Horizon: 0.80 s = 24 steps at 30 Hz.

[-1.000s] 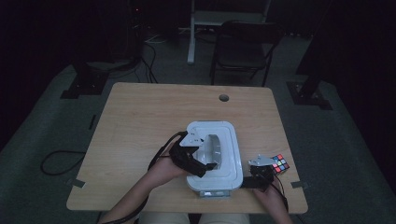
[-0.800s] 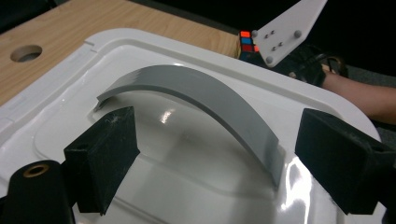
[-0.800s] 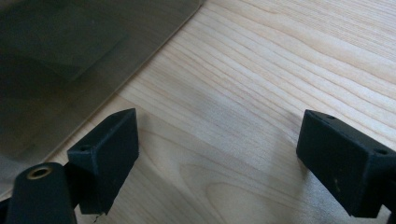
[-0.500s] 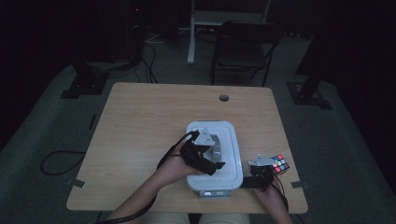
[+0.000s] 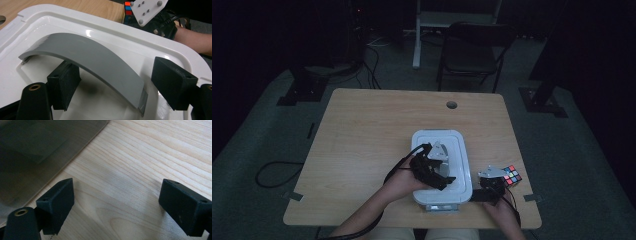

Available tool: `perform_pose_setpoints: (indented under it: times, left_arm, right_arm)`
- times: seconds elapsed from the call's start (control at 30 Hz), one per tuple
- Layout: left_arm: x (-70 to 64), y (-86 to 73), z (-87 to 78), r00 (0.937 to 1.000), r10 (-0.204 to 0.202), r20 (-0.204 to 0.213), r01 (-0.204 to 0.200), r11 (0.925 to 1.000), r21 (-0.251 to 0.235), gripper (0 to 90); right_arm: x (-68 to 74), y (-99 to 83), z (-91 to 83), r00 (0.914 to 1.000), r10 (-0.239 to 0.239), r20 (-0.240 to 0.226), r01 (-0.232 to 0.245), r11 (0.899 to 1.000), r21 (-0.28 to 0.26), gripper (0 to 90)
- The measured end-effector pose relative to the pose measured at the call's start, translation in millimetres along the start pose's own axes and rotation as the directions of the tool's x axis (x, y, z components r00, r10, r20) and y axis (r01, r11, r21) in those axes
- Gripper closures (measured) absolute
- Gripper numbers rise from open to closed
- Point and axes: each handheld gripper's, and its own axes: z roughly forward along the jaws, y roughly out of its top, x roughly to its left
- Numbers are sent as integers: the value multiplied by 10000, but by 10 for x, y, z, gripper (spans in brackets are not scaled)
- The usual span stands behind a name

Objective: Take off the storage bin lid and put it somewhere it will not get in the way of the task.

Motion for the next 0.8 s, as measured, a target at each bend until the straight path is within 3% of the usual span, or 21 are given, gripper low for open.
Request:
perform_pose_setpoints:
  times: [0.13, 0.23, 0.4, 0.8]
  left_arm:
    - [-38, 5, -6, 9995, 309, -1, -309, 9995, -92, 307]
    - [-18, -2, 0, 9994, 62, 331, -58, 9999, -134, 352]
    - [15, -22, -6, 9991, -308, 308, 319, 9988, -361, 484]
    - [-35, -33, -24, 9984, -326, 454, 347, 9983, -465, 600]
  right_arm:
    - [0, 0, 0, 10000, -4, 1, 4, 10000, 0, 129]
    - [-1, 0, 0, 10000, -13, 3, 13, 10000, -6, 129]
    - [0, 0, 0, 10000, -1, 3, 1, 10000, 3, 129]
    - [0, 0, 0, 10000, -12, 8, 12, 10000, -5, 129]
